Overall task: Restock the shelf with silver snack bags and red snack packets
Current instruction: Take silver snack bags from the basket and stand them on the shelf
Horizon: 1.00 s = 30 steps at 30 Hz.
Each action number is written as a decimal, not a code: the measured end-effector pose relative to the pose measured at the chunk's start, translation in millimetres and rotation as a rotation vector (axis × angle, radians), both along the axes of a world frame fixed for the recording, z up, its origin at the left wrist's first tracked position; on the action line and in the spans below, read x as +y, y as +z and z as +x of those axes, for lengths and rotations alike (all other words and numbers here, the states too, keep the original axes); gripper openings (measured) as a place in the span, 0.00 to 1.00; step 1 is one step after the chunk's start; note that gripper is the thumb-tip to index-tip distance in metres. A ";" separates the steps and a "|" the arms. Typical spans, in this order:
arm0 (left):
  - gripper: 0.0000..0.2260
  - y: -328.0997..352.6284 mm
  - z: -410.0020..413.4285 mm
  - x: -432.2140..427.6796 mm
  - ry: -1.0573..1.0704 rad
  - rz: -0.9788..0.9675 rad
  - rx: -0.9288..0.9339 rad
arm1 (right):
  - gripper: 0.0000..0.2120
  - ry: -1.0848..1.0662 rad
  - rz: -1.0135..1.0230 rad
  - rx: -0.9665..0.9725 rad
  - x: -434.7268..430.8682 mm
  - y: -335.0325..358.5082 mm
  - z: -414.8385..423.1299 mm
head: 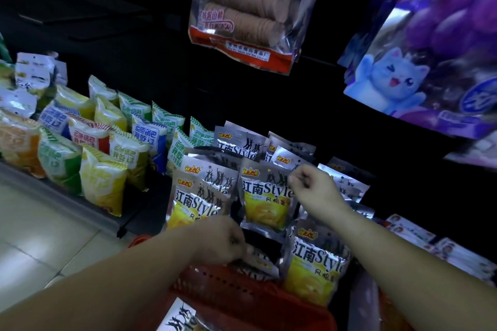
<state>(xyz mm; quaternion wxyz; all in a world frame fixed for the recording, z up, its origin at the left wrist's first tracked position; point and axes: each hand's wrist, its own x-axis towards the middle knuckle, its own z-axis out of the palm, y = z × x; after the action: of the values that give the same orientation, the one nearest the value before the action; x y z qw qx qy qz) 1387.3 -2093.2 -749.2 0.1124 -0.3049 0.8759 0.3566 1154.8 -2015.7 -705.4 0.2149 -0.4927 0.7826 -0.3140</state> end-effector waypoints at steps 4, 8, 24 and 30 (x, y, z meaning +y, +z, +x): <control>0.12 21.2 -3.4 -6.1 0.257 -0.117 0.150 | 0.06 0.029 -0.086 -0.051 21.9 38.2 10.5; 0.30 55.8 4.1 -3.3 0.466 0.005 0.303 | 0.05 0.065 -0.105 -0.088 48.6 81.4 25.0; 0.14 194.8 25.8 119.8 0.627 0.193 0.972 | 0.34 -0.127 -0.432 -0.341 140.0 189.3 104.3; 0.33 212.1 21.3 150.4 0.624 0.131 1.146 | 0.32 -0.016 -0.439 -0.288 155.4 165.0 110.5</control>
<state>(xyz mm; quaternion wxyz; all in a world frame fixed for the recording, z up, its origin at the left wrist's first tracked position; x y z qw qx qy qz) 1408.5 -1942.8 -537.0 -0.4625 -0.2992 0.6440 0.5309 1265.2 -1860.3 -540.4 0.2097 -0.4717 0.6609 -0.5448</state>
